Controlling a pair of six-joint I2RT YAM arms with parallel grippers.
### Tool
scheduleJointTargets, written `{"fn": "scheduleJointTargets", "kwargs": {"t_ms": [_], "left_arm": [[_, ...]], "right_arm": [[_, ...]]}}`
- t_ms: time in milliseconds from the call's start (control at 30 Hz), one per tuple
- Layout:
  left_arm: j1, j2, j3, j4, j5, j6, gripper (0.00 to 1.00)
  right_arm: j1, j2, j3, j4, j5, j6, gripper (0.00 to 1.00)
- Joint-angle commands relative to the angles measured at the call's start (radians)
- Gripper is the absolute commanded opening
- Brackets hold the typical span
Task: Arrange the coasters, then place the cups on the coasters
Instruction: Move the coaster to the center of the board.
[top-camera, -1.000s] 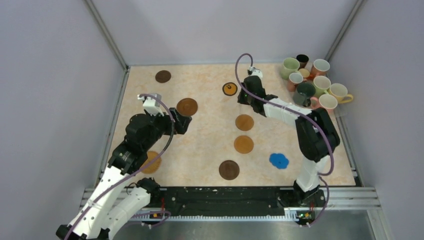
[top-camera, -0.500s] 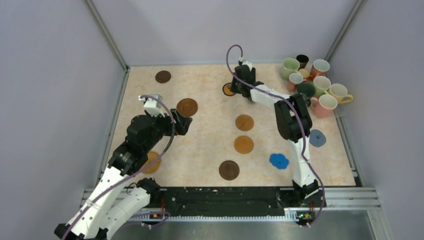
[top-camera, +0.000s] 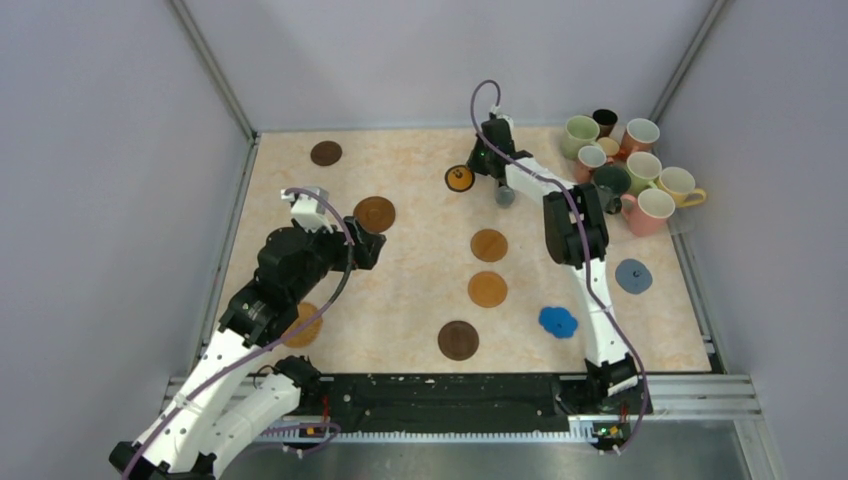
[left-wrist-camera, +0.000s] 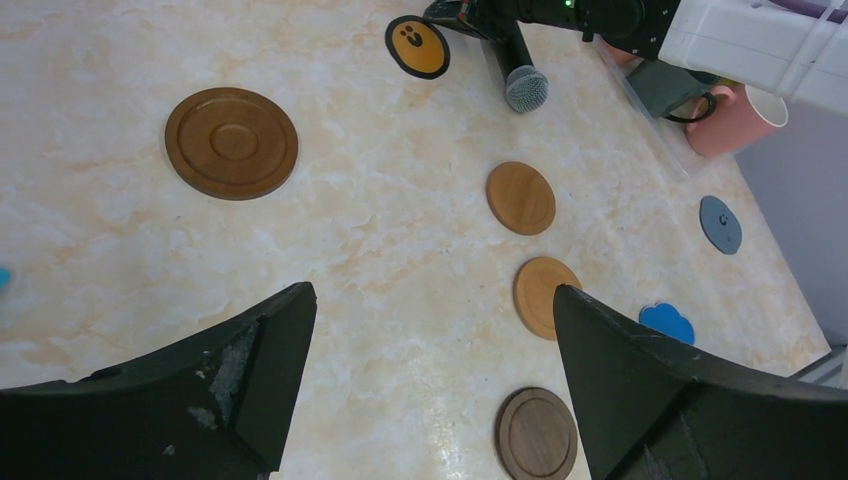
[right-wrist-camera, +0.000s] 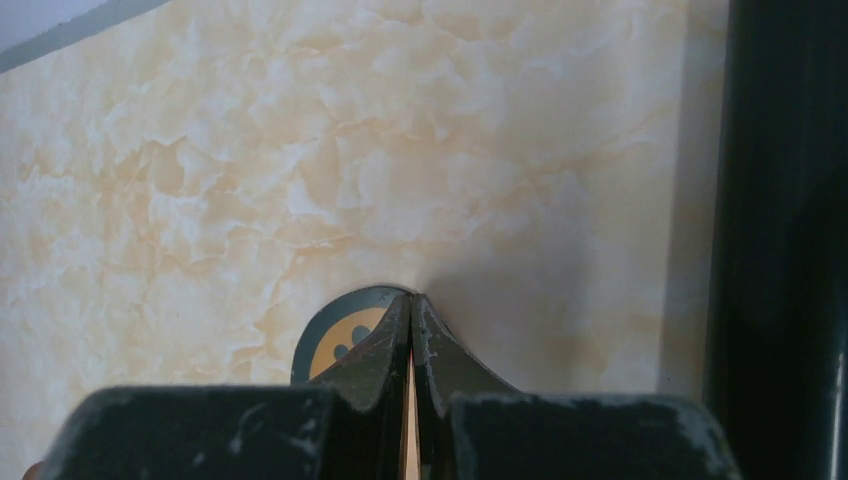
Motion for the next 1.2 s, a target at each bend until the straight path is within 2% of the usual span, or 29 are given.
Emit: {"fn": "scheduleJointTargets", "kwargs": {"t_ms": [0, 367, 567, 900, 1167], "left_arm": [[-0.003, 0.005, 0.039, 0.010, -0.021, 0.018, 0.94], [-0.003, 0.008, 0.049, -0.005, -0.032, 0.020, 0.94], [-0.004, 0.011, 0.046, -0.002, -0.034, 0.021, 0.94], [-0.003, 0.012, 0.047, 0.000, -0.030, 0.022, 0.94], [-0.004, 0.011, 0.045, 0.008, -0.025, 0.023, 0.94]], "right_arm": [[-0.017, 0.034, 0.054, -0.018, -0.084, 0.029, 0.00], [-0.017, 0.080, 0.088, -0.095, -0.227, -0.065, 0.00], [-0.014, 0.002, -0.042, -0.061, -0.287, -0.086, 0.00], [0.024, -0.127, -0.268, -0.020, -0.234, -0.149, 0.00], [0.047, -0.188, -0.346, -0.019, -0.213, -0.178, 0.00]]}}
